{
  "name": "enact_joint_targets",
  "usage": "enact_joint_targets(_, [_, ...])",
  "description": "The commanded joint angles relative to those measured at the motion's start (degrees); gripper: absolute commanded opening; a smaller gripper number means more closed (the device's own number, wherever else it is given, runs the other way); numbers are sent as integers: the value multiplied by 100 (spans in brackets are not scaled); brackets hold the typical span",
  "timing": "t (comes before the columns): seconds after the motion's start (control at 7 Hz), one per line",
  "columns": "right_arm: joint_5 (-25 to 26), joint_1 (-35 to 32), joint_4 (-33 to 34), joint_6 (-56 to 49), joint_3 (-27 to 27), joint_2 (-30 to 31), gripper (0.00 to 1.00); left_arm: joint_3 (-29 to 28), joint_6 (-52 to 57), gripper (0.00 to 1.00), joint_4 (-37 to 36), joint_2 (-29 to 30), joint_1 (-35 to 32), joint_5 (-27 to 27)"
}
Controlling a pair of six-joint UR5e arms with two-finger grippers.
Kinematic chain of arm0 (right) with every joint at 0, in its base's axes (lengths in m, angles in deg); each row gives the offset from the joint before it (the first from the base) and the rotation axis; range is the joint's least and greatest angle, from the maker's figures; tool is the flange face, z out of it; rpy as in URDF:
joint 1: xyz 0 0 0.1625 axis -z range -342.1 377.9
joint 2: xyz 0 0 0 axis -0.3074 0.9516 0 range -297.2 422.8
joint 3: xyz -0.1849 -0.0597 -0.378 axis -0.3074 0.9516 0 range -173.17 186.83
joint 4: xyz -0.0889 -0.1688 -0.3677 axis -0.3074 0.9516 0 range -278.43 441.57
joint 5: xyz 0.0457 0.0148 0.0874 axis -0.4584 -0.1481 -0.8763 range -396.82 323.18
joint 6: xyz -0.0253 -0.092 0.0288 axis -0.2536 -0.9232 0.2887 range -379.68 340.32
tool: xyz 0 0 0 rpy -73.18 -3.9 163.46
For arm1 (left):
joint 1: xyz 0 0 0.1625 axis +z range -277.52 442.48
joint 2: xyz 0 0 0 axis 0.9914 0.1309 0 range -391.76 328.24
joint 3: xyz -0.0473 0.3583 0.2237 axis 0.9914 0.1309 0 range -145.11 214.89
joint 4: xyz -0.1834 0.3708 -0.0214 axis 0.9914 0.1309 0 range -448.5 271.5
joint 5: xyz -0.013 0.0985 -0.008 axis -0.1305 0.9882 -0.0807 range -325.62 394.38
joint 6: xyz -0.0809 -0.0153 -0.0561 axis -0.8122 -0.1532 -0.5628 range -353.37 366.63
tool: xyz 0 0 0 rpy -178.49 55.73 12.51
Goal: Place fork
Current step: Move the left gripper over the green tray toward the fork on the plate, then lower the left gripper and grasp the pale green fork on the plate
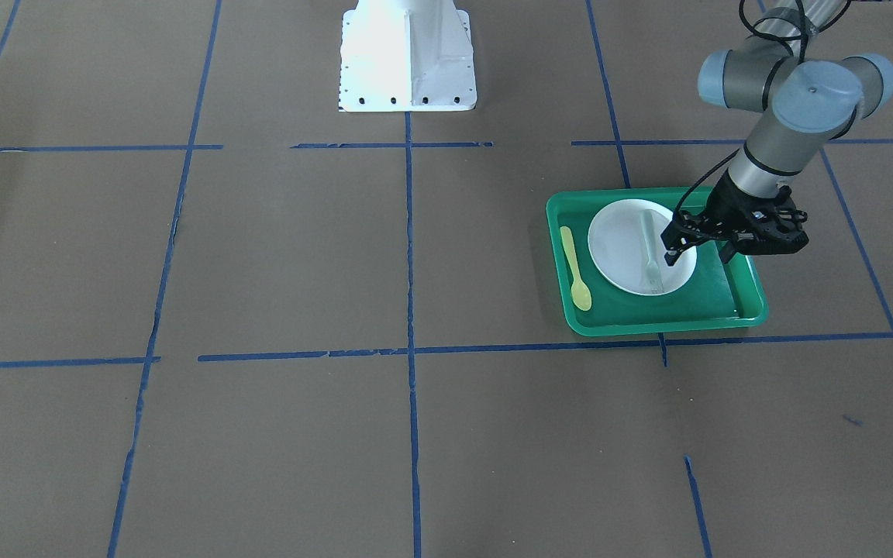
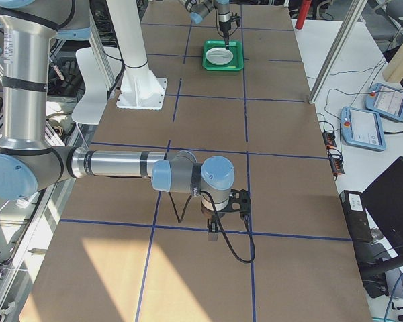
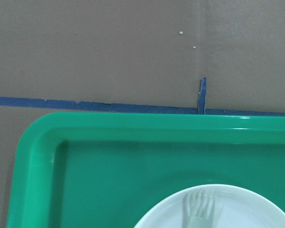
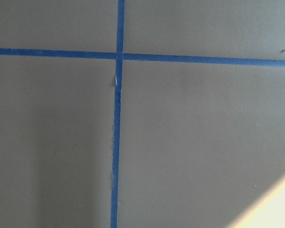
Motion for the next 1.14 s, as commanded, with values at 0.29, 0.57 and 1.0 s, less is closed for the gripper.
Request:
enact_joint_targets(0.29, [0, 0, 0, 0, 0, 0, 100, -58, -99, 96, 35, 7, 509, 144])
enact_joint_targets(0.57, [0, 0, 0, 0, 0, 0, 100, -76, -99, 83, 35, 7, 571, 126])
enact_joint_targets(1.0, [0, 0, 0, 0, -8, 0, 100, -120, -99, 70, 43, -2, 580, 117])
